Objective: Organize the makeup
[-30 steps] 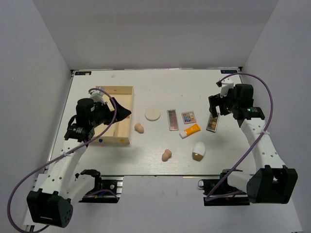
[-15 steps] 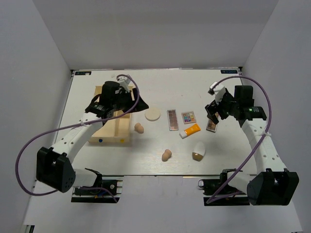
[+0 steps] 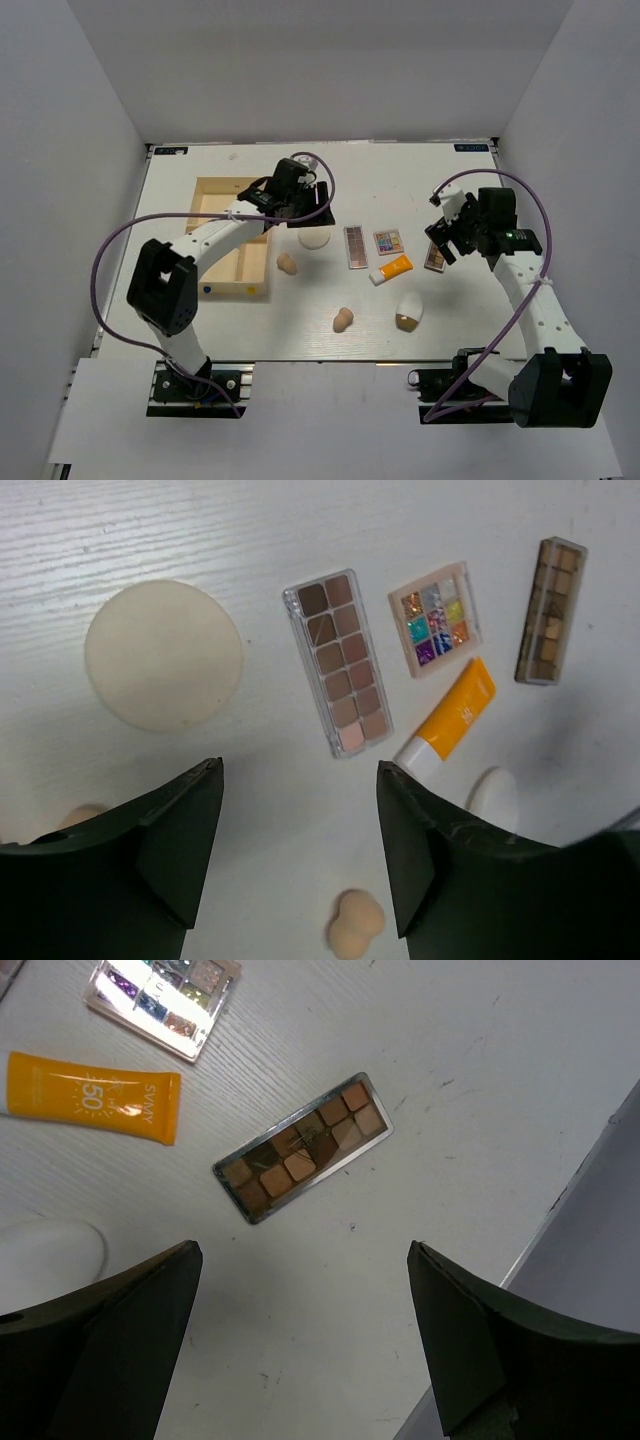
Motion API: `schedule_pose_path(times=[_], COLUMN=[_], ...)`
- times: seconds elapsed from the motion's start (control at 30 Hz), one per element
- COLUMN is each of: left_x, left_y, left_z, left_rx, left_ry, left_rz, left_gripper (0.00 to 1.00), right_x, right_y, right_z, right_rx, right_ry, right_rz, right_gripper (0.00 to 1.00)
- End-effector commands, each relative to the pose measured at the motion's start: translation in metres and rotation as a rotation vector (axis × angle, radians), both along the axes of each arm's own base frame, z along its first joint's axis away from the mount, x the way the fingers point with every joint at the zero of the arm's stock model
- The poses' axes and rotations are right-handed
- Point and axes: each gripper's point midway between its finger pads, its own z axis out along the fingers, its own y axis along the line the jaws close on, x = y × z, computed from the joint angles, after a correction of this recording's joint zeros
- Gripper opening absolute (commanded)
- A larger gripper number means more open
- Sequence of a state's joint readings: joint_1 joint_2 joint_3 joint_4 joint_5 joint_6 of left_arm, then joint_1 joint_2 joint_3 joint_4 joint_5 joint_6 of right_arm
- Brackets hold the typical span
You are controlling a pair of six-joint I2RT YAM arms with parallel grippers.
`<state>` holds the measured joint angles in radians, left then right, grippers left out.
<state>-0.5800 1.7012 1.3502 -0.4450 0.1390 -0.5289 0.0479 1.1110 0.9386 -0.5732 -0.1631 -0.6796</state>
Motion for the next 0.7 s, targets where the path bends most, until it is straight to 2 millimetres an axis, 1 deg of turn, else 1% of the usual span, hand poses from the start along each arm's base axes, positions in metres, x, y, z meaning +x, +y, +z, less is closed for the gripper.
schedule_pose_path(times=[0.0, 0.03, 0.1, 0.13, 0.2, 0.3, 0.33, 0.37, 0.4, 0.43, 0.5, 0.6, 0.67], left_x=[0.016, 0.021, 0.032, 0.036, 0.047, 0.056, 0.059, 0.063, 0.066, 0.067, 0.072, 0.068, 0.068], left_y=[0.006, 0.003, 0.01, 0.009, 0.016, 0.018, 0.023, 0.022, 0.027, 0.027, 0.036, 0.038, 0.042], left_z=[0.0, -0.008, -0.017, -0.021, -0.036, -0.047, -0.049, -0.05, -0.053, -0.056, -0.065, -0.08, -0.085], left_rx=[0.096, 0.109, 0.147, 0.163, 0.198, 0.257, 0.274, 0.282, 0.297, 0.306, 0.322, 0.328, 0.33], left_ry=[-0.043, -0.035, -0.038, -0.033, 0.006, 0.009, 0.013, 0.012, 0.016, 0.023, 0.044, 0.079, 0.09], left_rz=[0.054, 0.048, 0.081, 0.083, 0.098, 0.086, 0.094, 0.093, 0.095, 0.089, 0.093, 0.06, 0.055], left_gripper=[0.73, 0.75, 0.75, 0.74, 0.72, 0.71, 0.7, 0.69, 0.69, 0.68, 0.68, 0.65, 0.65], right_x=[0.009, 0.008, 0.007, 0.007, 0.005, 0.002, 0.001, 0.001, 0.0, 0.0, 0.0, -0.001, -0.001], right_y=[-0.006, -0.006, -0.007, -0.008, -0.008, -0.009, -0.011, -0.011, -0.011, -0.011, -0.011, -0.01, -0.008], right_z=[0.003, 0.003, 0.002, 0.002, 0.001, -0.002, -0.003, -0.005, -0.007, -0.008, -0.011, -0.012, -0.013], right_rx=[-0.029, -0.036, -0.041, -0.047, -0.053, -0.061, -0.063, -0.067, -0.07, -0.07, -0.066, -0.056, -0.052], right_ry=[-0.03, -0.029, -0.026, -0.027, -0.024, -0.014, -0.01, -0.009, -0.003, -0.002, 0.006, 0.011, 0.013], right_rz=[-0.026, -0.017, -0.014, -0.015, -0.016, -0.014, -0.018, -0.017, -0.019, -0.019, -0.023, -0.024, -0.02], right_gripper=[0.89, 0.89, 0.89, 0.89, 0.89, 0.89, 0.89, 0.89, 0.89, 0.89, 0.89, 0.89, 0.89])
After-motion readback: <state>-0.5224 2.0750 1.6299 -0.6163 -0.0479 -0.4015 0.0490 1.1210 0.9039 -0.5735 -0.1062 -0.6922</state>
